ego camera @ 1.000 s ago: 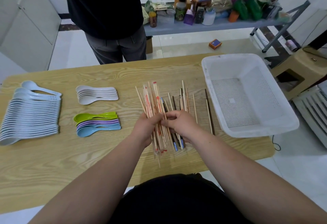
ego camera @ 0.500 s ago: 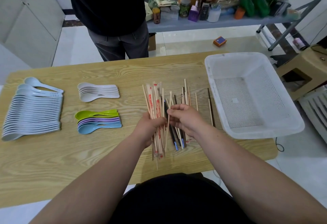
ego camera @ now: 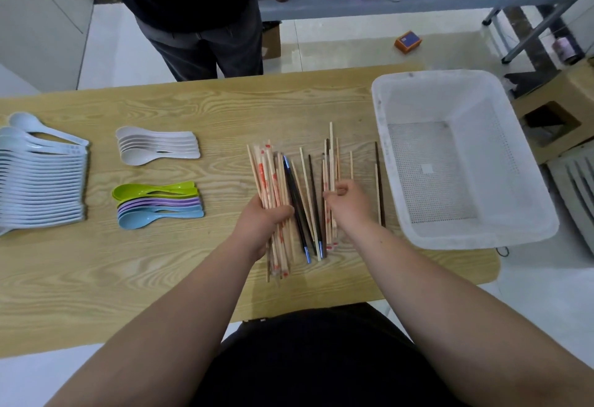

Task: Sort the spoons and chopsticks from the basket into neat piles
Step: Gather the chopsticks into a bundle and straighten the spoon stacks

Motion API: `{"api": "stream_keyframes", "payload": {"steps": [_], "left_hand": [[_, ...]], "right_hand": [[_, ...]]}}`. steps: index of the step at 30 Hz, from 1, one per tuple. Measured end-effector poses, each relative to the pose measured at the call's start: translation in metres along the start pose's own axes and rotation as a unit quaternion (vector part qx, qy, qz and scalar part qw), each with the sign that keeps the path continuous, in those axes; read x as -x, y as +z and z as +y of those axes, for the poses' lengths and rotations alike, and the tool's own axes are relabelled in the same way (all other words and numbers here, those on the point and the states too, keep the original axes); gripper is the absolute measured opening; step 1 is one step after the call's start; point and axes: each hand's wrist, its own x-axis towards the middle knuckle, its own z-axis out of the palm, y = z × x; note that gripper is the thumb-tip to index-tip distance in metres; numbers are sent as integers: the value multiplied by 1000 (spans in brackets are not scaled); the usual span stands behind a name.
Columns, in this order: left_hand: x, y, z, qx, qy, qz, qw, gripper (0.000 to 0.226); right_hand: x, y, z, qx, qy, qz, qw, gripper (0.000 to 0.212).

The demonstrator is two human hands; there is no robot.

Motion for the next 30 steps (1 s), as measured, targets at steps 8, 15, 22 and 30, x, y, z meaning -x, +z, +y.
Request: {"api": "stream_keyframes", "payload": {"steps": [8,15,22,30], "left_hand": [[-12,-3,-21,13,-42,25,999,30],[-12,-4,-21,17,-49,30,998,46],[-15,-9,-21,6,-51,22,998,52],[-12,-18,-14,13,-44,10,999,45]], "right_hand": [[-43,-5,39,174,35,29,984,60],[-51,3,35,181,27,16,983,61],[-56,-1,34,229,34,16,973,21],[-45,-6,28,255,61,-4,965,22]]}}
